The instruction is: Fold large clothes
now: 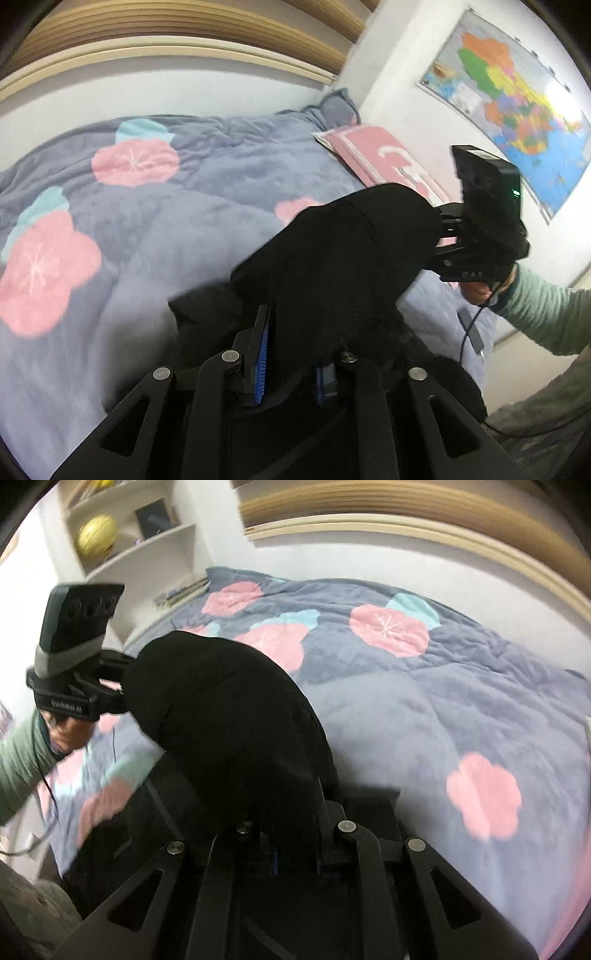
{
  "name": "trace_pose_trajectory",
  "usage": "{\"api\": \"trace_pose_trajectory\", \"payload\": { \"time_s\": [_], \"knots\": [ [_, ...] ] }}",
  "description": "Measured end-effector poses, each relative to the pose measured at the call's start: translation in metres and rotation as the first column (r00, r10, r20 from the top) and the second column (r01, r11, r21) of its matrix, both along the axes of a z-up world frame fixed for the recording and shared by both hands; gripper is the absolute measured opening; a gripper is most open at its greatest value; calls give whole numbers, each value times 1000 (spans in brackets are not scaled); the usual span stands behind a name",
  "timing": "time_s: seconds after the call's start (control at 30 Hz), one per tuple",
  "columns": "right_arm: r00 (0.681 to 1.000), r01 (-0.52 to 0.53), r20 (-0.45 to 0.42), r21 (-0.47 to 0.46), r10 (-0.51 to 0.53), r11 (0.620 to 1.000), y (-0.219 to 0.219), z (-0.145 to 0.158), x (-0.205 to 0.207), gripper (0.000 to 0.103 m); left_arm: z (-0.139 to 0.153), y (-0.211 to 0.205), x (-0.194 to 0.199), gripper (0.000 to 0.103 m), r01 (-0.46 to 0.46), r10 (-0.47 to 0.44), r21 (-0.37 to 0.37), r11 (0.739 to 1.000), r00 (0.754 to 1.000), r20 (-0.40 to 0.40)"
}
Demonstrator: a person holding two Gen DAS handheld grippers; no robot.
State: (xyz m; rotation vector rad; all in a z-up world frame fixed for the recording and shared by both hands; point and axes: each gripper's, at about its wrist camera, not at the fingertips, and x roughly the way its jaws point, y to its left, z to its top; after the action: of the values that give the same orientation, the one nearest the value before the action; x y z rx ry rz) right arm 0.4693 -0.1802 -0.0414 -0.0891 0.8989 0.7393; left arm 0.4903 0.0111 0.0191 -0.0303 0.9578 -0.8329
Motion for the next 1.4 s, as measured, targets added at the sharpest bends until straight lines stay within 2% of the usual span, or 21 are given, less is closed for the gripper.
{"api": "trace_pose_trajectory", "payload": {
  "time_s": [0.07,0.17,0.3,0.33,0.4,0.47,0.5,0.6,0.63,0.73,0.77,0.83,0.93,1.03,1.1,1.13,1.17,1.3,1.4],
  "knots": [
    [1000,7,-17,-49,-8,999,6,-10,-39,20,-10,-1,-29,21,-1,2,26,1000,1000,-31],
    [998,33,-49,-111,-39,993,19,-45,-100,26,-43,-1,-77,21,-26,33,68,997,995,-99],
    [991,49,-110,-199,-72,979,27,-97,-151,27,-94,2,-117,22,-101,124,119,988,970,-207],
    [987,49,-136,-217,-80,975,27,-107,-159,27,-108,7,-127,22,-134,162,127,983,956,-243],
    [977,57,-185,-244,-104,968,18,-122,-172,27,-116,14,-140,22,-176,205,125,976,940,-271],
    [971,76,-202,-247,-128,966,3,-120,-182,27,-109,26,-153,24,-223,243,104,969,931,-273],
    [967,89,-212,-232,-140,969,-6,-112,-185,27,-102,32,-159,28,-239,255,91,967,927,-274],
    [967,135,-193,-164,-165,977,-26,-76,-181,30,-74,47,-174,48,-275,282,65,959,929,-241],
    [969,145,-181,-134,-168,980,-30,-65,-175,30,-62,51,-177,49,-285,291,58,957,932,-218],
    [976,170,-136,-19,-171,985,-24,-21,-152,33,-25,54,-175,50,-295,284,-40,955,944,-165],
    [977,173,-128,13,-170,985,-17,-11,-141,42,-15,51,-168,51,-295,283,-70,953,948,-148],
    [976,183,-128,51,-175,982,6,-3,-122,51,-9,38,-152,51,-290,274,-103,952,951,-143],
    [967,190,-176,29,-182,981,42,-24,-97,51,-27,11,-126,51,-280,260,-93,956,948,-183],
    [945,165,-278,-56,-174,985,64,-75,-91,51,-83,-5,-114,51,-287,282,22,958,921,-269],
    [926,132,-334,-143,-174,981,74,-120,-96,51,-131,-10,-114,51,-282,319,156,947,888,-330],
    [913,126,-370,-149,-173,981,75,-139,-98,51,-159,-11,-116,51,-274,333,207,939,873,-356],
    [900,147,-392,-140,-191,979,73,-158,-101,51,-168,-11,-119,51,-279,338,209,937,871,-356],
    [898,205,-381,-83,-221,975,62,-153,-101,50,-159,-15,-128,51,-306,357,204,930,885,-300],
    [922,187,-334,-57,-195,981,52,-128,-108,50,-136,-7,-140,51,-299,330,146,943,898,-293]
  ]
}}
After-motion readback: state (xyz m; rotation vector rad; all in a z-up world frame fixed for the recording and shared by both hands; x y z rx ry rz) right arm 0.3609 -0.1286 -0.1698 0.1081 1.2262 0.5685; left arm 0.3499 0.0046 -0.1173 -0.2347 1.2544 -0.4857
